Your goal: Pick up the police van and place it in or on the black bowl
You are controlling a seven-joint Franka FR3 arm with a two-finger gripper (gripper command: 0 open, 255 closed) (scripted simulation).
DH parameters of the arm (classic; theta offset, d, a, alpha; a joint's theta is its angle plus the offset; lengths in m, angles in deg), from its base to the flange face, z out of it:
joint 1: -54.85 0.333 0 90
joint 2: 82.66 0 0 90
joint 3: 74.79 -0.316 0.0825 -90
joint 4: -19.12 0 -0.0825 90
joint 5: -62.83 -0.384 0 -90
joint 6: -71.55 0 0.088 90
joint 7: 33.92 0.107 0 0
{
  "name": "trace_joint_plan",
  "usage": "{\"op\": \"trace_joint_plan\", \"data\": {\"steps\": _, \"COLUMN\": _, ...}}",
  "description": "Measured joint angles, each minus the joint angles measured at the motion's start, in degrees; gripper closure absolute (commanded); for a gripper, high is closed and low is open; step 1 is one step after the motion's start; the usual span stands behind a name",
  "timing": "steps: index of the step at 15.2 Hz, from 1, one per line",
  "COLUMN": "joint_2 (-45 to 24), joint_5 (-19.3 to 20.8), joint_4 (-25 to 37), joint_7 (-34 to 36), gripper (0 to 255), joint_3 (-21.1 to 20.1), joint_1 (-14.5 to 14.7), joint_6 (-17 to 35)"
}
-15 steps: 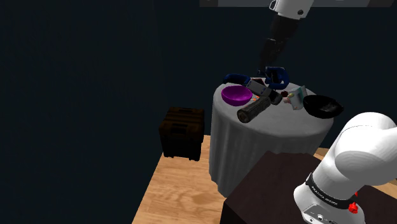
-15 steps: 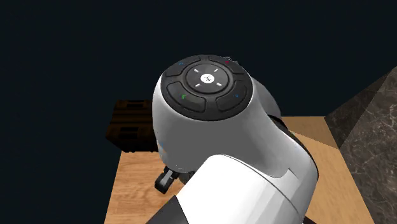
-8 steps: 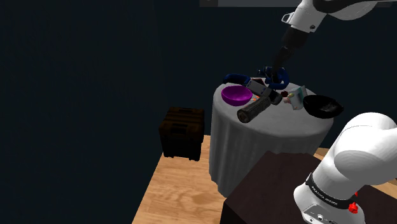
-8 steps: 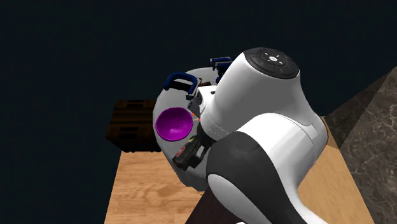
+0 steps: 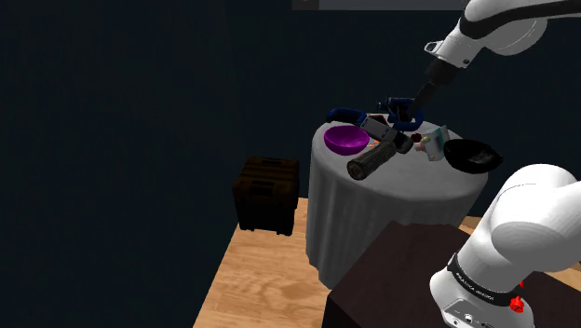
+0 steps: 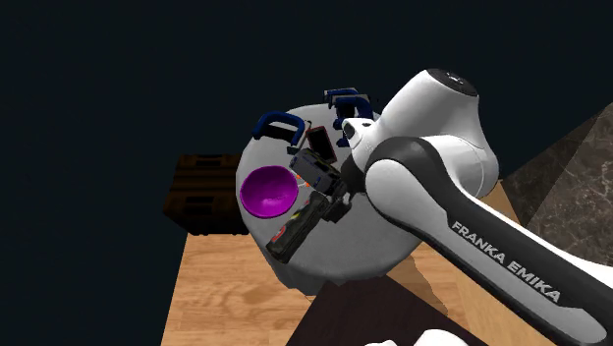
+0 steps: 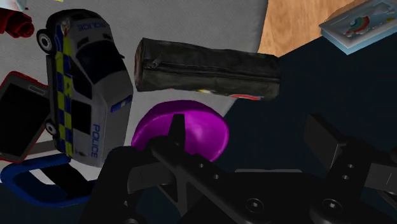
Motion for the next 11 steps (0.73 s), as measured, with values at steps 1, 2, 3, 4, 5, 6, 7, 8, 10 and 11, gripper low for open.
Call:
{"op": "trace_joint_plan", "data": {"steps": 1, "joint_2": -1.4, "joint_5": -0.6, "joint_4": 0.9, "joint_7": -2.2, "gripper": 0, "joint_3": 2.3, "joint_1": 0.9, "joint_6": 0.4}}
{"op": "trace_joint_plan", "data": {"steps": 2, "joint_2": -2.4, "joint_5": -0.8, "joint_4": 0.9, "joint_7": -4.7, "gripper": 0, "joint_3": 4.9, "joint_1": 1.6, "joint_6": 1.2}}
{"op": "trace_joint_plan", "data": {"steps": 3, "joint_2": -3.8, "joint_5": -1.4, "joint_4": 1.7, "joint_7": -7.3, "gripper": 0, "joint_3": 7.7, "joint_1": 2.6, "joint_6": 1.6}}
{"op": "trace_joint_plan", "data": {"steps": 4, "joint_2": -5.5, "joint_5": -2.3, "joint_4": 2.8, "joint_7": -9.7, "gripper": 0, "joint_3": 10.5, "joint_1": 4.1, "joint_6": 2.1}}
{"op": "trace_joint_plan", "data": {"steps": 5, "joint_2": -7.4, "joint_5": -3.2, "joint_4": 4.1, "joint_7": -12.5, "gripper": 0, "joint_3": 13.7, "joint_1": 5.7, "joint_6": 2.3}}
{"op": "trace_joint_plan", "data": {"steps": 6, "joint_2": -9.3, "joint_5": -4.5, "joint_4": 5.3, "joint_7": -15.0, "gripper": 0, "joint_3": 16.7, "joint_1": 7.7, "joint_6": 2.7}}
{"op": "trace_joint_plan", "data": {"steps": 7, "joint_2": -11.3, "joint_5": -5.8, "joint_4": 6.8, "joint_7": -17.8, "gripper": 0, "joint_3": 20.2, "joint_1": 9.9, "joint_6": 2.7}}
{"op": "trace_joint_plan", "data": {"steps": 8, "joint_2": -13.5, "joint_5": -7.4, "joint_4": 8.1, "joint_7": -20.8, "gripper": 0, "joint_3": 24.2, "joint_1": 12.6, "joint_6": 2.9}}
{"op": "trace_joint_plan", "data": {"steps": 10, "joint_2": -18.1, "joint_5": -11.4, "joint_4": 11.3, "joint_7": -26.8, "gripper": 0, "joint_3": 33.4, "joint_1": 19.8, "joint_6": 2.8}}
{"op": "trace_joint_plan", "data": {"steps": 11, "joint_2": -20.1, "joint_5": -13.5, "joint_4": 12.9, "joint_7": -29.7, "gripper": 0, "joint_3": 39.2, "joint_1": 24.7, "joint_6": 2.4}}
